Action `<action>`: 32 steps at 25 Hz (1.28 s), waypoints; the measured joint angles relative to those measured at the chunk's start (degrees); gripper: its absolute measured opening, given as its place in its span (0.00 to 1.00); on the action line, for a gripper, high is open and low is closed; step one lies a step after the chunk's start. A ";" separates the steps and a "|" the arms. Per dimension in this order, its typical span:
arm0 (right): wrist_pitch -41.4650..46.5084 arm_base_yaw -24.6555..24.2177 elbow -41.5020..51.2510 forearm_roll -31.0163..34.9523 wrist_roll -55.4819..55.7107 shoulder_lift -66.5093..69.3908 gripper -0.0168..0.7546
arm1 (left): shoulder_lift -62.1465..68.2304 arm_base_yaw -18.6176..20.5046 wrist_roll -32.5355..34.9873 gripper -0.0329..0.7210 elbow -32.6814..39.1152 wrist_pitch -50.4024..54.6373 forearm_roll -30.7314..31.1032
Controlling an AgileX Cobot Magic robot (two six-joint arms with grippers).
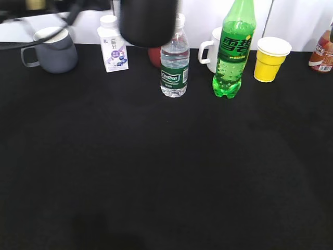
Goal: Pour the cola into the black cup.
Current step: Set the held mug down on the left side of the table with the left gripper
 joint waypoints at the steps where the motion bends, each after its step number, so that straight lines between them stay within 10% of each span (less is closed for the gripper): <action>1: -0.18 0.00 0.00 0.00 0.00 0.00 0.48 | -3.10 0.30 0.00 0.12 3.95 2.92 -3.42; 4: -0.38 0.00 0.00 -0.01 0.00 0.00 0.48 | -11.84 1.69 8.48 0.12 13.74 11.97 -18.46; 9: -0.43 0.00 0.00 -0.06 -0.06 0.00 0.48 | -23.41 1.98 50.25 0.12 30.69 4.92 -72.48; 11: -0.52 0.00 0.00 -0.30 -0.06 0.00 0.48 | -23.51 2.02 58.57 0.12 37.34 -3.10 -82.28; 18: -3.58 0.00 -0.05 -4.97 -0.12 0.00 0.48 | -3.60 2.02 62.20 0.12 41.56 -28.60 -82.12; 32: -3.75 0.00 -0.05 -6.41 0.41 0.00 0.48 | 19.67 2.02 55.09 0.12 24.83 -30.29 -72.17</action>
